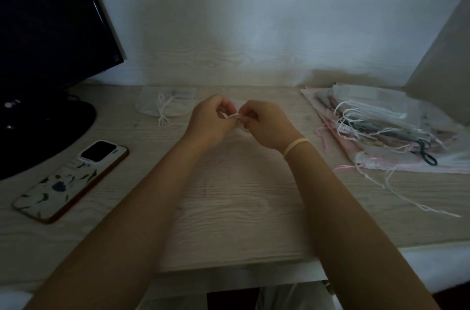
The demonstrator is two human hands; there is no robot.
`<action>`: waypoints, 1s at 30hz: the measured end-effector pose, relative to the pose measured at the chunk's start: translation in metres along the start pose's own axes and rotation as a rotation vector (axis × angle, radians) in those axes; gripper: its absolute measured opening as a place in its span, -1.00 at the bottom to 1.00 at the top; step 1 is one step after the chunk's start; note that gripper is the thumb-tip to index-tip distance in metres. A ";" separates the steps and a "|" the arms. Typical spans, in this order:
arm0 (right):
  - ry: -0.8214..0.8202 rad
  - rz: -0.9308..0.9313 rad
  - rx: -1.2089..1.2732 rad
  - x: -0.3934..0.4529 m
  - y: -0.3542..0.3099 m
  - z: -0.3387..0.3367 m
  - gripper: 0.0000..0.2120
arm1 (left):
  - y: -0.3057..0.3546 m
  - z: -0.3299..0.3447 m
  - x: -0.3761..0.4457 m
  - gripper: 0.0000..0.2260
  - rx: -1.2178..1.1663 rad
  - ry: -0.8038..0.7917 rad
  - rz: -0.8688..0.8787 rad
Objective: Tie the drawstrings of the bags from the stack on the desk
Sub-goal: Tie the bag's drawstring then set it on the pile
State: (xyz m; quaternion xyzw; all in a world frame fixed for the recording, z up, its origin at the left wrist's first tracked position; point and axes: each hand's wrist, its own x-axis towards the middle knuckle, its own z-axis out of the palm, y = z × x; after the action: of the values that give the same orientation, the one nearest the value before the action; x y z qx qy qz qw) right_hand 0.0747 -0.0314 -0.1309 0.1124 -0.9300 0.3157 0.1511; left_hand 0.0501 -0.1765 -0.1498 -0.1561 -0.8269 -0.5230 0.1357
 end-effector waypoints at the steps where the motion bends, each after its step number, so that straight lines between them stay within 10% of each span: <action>1: -0.050 0.053 0.084 0.000 0.000 -0.001 -0.88 | 0.000 0.000 0.000 -0.75 0.008 0.000 0.014; 9: -0.264 0.452 1.058 -0.003 0.003 -0.009 -0.83 | 0.003 0.001 -0.001 -0.78 -0.105 0.028 0.047; 30: -0.218 0.532 1.133 0.000 0.009 0.000 -0.84 | 0.003 0.001 -0.001 -0.78 -0.052 0.097 0.069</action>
State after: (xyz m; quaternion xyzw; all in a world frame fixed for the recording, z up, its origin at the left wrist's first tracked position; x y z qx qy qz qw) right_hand 0.0719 -0.0251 -0.1360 -0.0284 -0.6247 0.7724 -0.1109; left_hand 0.0520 -0.1742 -0.1477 -0.1625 -0.7995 -0.5463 0.1897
